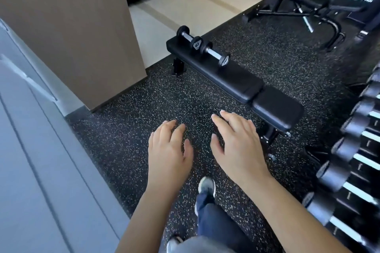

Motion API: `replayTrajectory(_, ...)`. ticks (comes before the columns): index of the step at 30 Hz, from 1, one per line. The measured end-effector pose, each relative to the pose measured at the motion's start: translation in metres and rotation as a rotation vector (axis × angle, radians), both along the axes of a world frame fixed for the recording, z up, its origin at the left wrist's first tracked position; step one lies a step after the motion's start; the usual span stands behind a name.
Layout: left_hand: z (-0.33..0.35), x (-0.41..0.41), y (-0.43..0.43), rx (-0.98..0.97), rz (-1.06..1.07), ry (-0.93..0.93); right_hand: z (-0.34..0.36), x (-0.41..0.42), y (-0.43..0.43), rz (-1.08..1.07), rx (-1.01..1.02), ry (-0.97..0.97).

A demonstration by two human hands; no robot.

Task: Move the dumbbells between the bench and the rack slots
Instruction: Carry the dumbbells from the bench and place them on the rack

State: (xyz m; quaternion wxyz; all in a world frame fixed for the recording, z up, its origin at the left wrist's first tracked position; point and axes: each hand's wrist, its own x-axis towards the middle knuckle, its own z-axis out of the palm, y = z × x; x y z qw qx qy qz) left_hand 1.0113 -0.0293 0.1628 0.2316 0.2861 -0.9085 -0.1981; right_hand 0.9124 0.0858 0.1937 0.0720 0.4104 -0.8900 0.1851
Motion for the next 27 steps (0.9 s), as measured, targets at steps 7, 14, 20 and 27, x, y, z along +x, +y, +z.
replayTrajectory(7,-0.014,-0.115,-0.067,-0.025,0.021,-0.033,-0.017,-0.118,-0.073,0.049,-0.023,-0.021)
replayTrajectory(14,-0.005,-0.256,-0.122,-0.054,-0.018,-0.051,-0.013,-0.254,-0.120,0.052,-0.017,0.044)
replayTrajectory(20,-0.017,-0.336,-0.173,-0.059,-0.081,-0.115,-0.027,-0.328,-0.170,0.009,-0.007,0.027)
replayTrajectory(27,-0.040,-0.427,-0.274,-0.048,-0.207,-0.118,-0.047,-0.409,-0.258,-0.120,0.013,0.001)
